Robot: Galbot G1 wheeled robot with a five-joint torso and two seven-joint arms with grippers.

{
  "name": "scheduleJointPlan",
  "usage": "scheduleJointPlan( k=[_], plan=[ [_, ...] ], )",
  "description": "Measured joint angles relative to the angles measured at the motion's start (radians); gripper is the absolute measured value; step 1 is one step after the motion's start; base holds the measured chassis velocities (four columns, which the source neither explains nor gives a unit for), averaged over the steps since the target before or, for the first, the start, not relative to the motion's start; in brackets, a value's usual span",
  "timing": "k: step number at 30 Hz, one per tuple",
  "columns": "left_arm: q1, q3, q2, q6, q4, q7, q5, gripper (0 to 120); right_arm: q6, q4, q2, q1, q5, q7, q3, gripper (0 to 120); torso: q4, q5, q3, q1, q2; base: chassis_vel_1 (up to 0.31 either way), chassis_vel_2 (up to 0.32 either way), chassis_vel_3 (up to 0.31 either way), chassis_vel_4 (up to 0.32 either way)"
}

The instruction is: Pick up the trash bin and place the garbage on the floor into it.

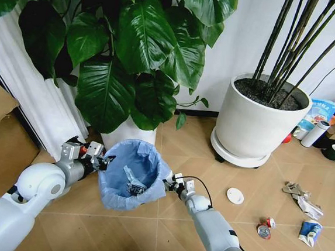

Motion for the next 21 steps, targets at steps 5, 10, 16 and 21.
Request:
scheduleJointPlan(
  k=[5,10,16,21],
  plan=[
    [-0.001,0.000,-0.001,0.000,0.005,-0.001,-0.001,0,0.005,0.015,-0.009,-0.012,0.000,0.005,0.000,22,0.0000,0.0000,0.000,0.000,0.000,0.000,0.000,0.000,0.000],
    [0.000,0.000,-0.004,0.000,0.009,-0.001,-0.001,0,0.007,0.039,-0.021,-0.027,0.005,0.011,0.002,5,0.0000,0.0001,0.000,0.000,0.000,0.000,0.000,0.000,0.000],
    [0.000,-0.001,-0.004,0.000,0.013,0.004,-0.001,0,-0.013,0.175,-0.070,-0.091,0.053,0.037,0.023,0,0.0000,0.0001,0.000,0.000,0.000,0.000,0.000,0.000,0.000],
    [0.008,-0.003,-0.002,-0.001,0.017,0.013,0.001,0,-0.032,0.357,-0.130,-0.186,0.094,0.049,0.045,0,-0.0001,0.0003,0.000,0.000,0.000,0.000,0.000,0.000,0.000]
  ],
)
